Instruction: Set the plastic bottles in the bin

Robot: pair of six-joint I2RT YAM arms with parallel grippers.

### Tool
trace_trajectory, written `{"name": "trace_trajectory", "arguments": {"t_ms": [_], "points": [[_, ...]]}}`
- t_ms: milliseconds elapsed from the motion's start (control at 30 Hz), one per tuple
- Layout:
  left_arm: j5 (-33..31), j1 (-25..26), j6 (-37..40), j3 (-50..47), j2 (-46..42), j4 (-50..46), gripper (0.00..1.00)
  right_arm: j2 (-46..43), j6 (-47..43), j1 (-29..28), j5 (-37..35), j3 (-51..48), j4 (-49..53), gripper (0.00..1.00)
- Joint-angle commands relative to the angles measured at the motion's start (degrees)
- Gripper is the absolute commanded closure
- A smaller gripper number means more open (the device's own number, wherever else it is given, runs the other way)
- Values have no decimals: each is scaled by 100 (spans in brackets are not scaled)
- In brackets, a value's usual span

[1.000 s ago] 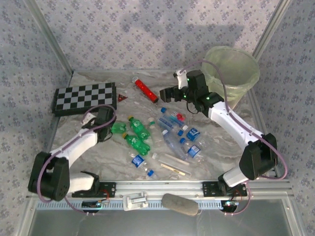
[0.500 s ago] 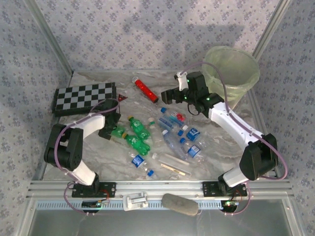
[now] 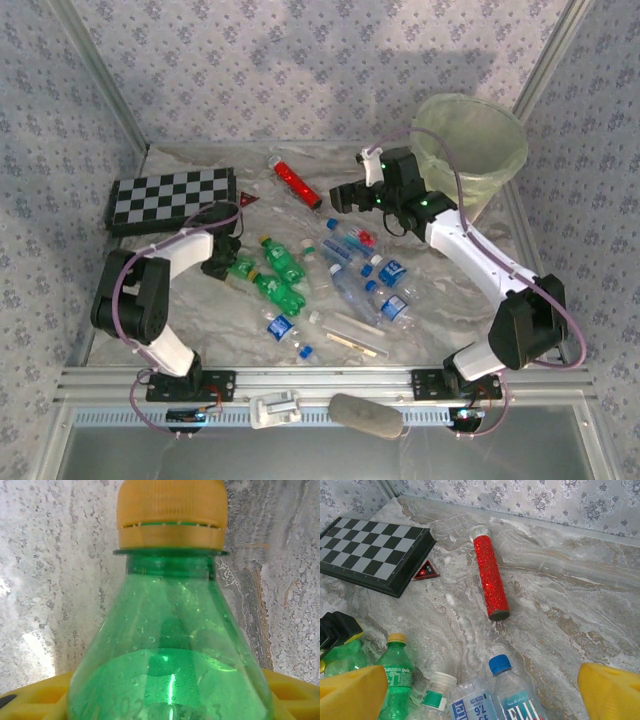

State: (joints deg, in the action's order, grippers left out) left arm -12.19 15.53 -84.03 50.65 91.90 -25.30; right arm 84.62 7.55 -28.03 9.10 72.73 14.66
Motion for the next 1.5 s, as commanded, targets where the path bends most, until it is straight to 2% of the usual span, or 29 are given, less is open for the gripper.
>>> {"name": "trace_trajectory", "arguments": {"t_ms": [0, 333, 533, 733, 967, 1267, 1467], "points": [[-134, 31, 44, -48, -451, 269, 40, -151, 60, -23, 244, -91, -136, 1], [268, 199, 961, -277, -1610, 1397, 42, -209, 803, -151, 1519, -659, -1159, 1], [445, 591, 1604, -283, -2148, 1971, 43, -91, 1182, -705, 1967, -857, -1764, 3], [670, 979, 1808, -378, -2535, 2416, 43, 212, 1329, -1425, 1951, -839, -1941, 6], [696, 1399, 1772, -645, -2981, 2695, 43, 580, 1447, -1919, 1857, -761, -2013, 11], [815, 1587, 1562, -838, -3295, 2797, 43, 928, 1645, -1968, 1804, -839, -2423, 15], [1029, 1623, 1400, -968, -3249, 3040, 42, 1135, 1622, -1834, 1979, -755, -2583, 26]]}}
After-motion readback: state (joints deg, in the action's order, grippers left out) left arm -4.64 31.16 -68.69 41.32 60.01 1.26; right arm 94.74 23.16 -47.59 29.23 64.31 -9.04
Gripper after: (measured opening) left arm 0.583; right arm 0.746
